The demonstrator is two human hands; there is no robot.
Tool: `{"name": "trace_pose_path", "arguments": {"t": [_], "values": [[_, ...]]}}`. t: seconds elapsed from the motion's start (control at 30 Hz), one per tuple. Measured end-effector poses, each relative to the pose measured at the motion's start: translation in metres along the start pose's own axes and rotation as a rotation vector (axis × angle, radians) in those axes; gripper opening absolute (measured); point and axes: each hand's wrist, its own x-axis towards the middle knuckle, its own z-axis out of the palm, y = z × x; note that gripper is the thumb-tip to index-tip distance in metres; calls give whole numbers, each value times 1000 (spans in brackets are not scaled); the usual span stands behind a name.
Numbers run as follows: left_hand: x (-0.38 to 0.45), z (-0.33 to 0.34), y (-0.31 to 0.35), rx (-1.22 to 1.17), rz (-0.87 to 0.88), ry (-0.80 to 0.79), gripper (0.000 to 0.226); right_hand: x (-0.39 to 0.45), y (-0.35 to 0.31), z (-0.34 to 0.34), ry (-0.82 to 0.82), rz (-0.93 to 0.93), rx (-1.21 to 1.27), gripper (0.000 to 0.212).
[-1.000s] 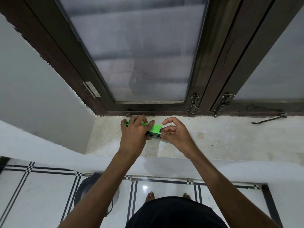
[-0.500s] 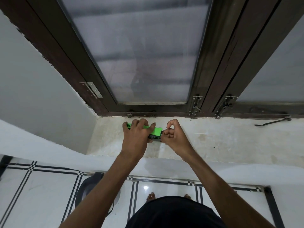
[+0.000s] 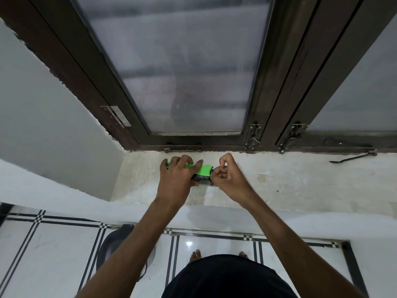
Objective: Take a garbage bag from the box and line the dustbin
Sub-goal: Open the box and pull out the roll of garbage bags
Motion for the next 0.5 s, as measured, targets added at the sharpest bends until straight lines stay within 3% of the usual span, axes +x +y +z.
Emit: {"name": "trace_pose_path", "arguments": {"t": [0.33, 0.43, 0.5], "values": [[-7, 13, -72, -56, -113, 130, 65, -42, 26, -63, 268, 88, 71, 29], [-9, 15, -76, -73, -94, 104, 80, -49, 28, -68, 264, 118, 37, 32], [-11, 12, -67, -85, -92, 87, 90, -49, 26, -68, 278, 76, -110, 35]]}}
